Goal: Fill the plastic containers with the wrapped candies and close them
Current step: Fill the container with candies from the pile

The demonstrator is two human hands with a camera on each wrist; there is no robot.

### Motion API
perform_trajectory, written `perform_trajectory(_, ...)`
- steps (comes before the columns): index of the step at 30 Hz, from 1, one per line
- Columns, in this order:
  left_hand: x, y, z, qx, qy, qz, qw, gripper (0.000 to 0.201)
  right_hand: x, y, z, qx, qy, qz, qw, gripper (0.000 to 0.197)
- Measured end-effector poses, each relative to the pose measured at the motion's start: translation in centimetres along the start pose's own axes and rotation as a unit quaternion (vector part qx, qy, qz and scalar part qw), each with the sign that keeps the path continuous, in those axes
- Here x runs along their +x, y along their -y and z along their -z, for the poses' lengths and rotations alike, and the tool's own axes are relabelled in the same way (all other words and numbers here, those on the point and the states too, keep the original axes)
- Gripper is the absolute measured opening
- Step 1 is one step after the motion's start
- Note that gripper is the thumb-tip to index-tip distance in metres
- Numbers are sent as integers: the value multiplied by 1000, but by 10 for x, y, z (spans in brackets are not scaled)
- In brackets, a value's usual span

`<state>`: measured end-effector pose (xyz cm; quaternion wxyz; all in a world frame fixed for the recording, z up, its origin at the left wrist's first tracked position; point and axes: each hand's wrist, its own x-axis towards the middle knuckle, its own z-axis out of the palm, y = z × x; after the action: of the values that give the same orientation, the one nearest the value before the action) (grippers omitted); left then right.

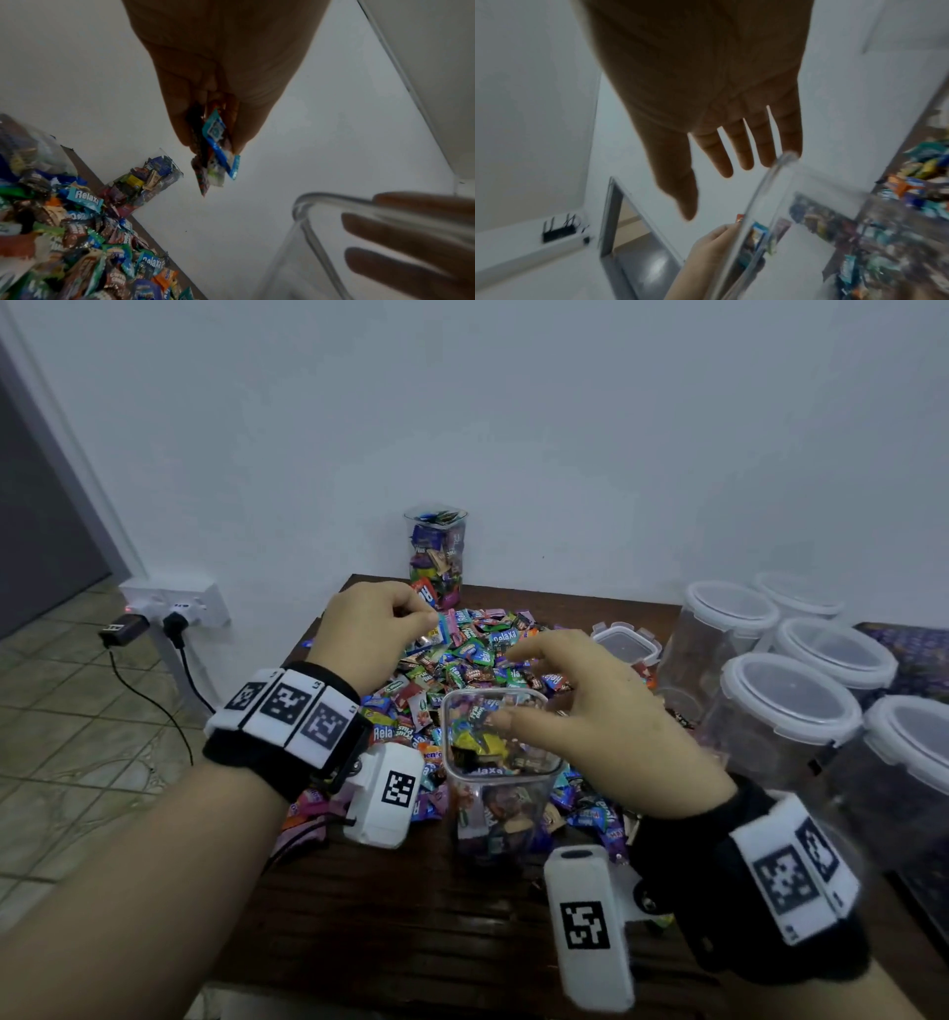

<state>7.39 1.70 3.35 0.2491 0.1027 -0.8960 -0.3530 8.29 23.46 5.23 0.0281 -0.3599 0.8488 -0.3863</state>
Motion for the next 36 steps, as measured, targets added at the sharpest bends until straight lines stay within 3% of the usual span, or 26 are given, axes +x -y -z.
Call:
perform_trajectory(4, -4, -8, 4, -32, -3, -4, 999, 16, -18, -28, -8, 108, 45, -71, 991, 97)
perform_trajectory(7, -9, -16, 9, -75, -9, -5, 997, 22, -23, -44, -24, 153, 73, -96, 981, 120)
perform_trajectory(9, -13, -20, 12, -101, -5, -6, 995, 21, -25, -48, -33, 189, 79, -94, 974, 116)
perform_trajectory(13, -22, -26, 14, -129, 17, -14, 991, 18, -25, -49, -47, 240, 77, -70, 965, 86)
perform_trajectory(19, -33, -41, 21, -170, 72, -42, 982, 16, -26, -50, -50, 247, 53, -77, 965, 72)
perform_trajectory(23, -43, -51, 25, -189, 174, -46, 965, 13, -27, -48, -48, 255, 55, -72, 963, 70)
perform_trajectory(26, -49, -53, 21, -136, 237, -49, 961, 10, -27, -47, -49, 254, 54, -64, 964, 70)
perform_trajectory(33, -55, -55, 11, -26, 275, -58, 959, 8, -28, -47, -49, 248, 57, -78, 964, 84)
perform_trajectory(36, -56, -56, 11, -7, 283, -72, 956, 10, -28, -49, -49, 242, 58, -85, 965, 80)
